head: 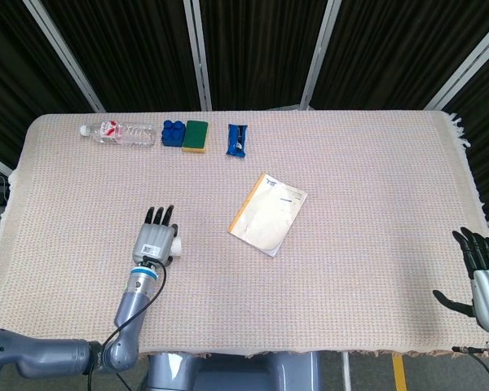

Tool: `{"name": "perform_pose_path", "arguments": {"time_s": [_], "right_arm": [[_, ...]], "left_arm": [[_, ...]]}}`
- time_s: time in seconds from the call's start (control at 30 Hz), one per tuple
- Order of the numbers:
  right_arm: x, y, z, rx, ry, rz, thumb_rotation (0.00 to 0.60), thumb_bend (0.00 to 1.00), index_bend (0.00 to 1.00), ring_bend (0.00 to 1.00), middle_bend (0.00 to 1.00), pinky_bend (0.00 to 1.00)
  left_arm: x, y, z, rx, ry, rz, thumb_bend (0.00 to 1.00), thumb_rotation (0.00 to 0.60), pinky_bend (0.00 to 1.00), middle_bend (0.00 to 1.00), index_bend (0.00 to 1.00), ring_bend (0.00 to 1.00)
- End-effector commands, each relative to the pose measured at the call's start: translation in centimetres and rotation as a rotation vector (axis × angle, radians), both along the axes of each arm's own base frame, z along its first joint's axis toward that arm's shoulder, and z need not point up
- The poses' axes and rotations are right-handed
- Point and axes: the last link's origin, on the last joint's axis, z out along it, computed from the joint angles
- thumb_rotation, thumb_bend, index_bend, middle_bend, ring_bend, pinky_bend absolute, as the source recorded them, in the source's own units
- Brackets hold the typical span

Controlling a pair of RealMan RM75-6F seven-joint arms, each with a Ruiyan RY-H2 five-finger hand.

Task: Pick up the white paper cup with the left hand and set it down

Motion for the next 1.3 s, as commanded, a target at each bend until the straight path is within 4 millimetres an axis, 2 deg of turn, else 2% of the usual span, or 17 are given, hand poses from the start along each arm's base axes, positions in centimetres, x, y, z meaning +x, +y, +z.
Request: {"name": "perform_pose_path", "arguments": {"time_s": [0.03,0.33,0.53,0.67,0.87,1.07,1.3], "right_arm": [[0.0,0.0,0.0,-0.001,-0.001,-0.001,0.600,0.00,0.00,0.00,0.00,0.00],[0.0,0.0,0.0,0.002,-0.002,0.001,0.600,0.00,0.00,0.00,0.00,0.00],[0.0,0.0,-0.1,0.003,-0.001,0.002,0.600,0.00,0.00,0.00,0.00,0.00],[0.0,0.0,-0.1,0.005,0.000,0.001,0.600,0.00,0.00,0.00,0.00,0.00],[0.0,-0.1,-0.3,0.013,0.007,0.000,0.600,0.00,0.00,0.00,0.00,0.00],[0.0,-0.1,-0.3,0.011,0.006,-0.002,0.600,0.00,0.00,0.00,0.00,0.00],[0.0,-0.1,-0.3,0.009,0.006,-0.002,0.600,0.00,0.00,0.00,0.00,0.00]], "left_arm": [[0.5,-0.1,0.1,0.012,-0.051,-0.011,0.15,0.600,0.00,0.00,0.43,0.00],[2.1,-0.5,1.3,0.044,-0.311,-0.051,0.15,0.600,0.00,0.00,0.42,0.00],[2.6,-0.7,0.6,0.070,-0.515,-0.096,0.15,0.600,0.00,0.00,0.42,0.00],[1.7,-0.8,-1.2,0.064,-0.651,-0.132,0.15,0.600,0.00,0.00,0.42,0.00],[0.1,-0.7,-3.3,-0.004,-0.689,-0.125,0.15,0.600,0.00,0.00,0.42,0.00],[-0.9,-0.8,-3.3,-0.013,-0.686,-0.134,0.15,0.600,0.00,0.00,0.42,0.00],[-2.4,-1.4,-2.1,-0.004,-0.694,-0.131,0.15,0.600,0.00,0.00,0.39,0.00]]}}
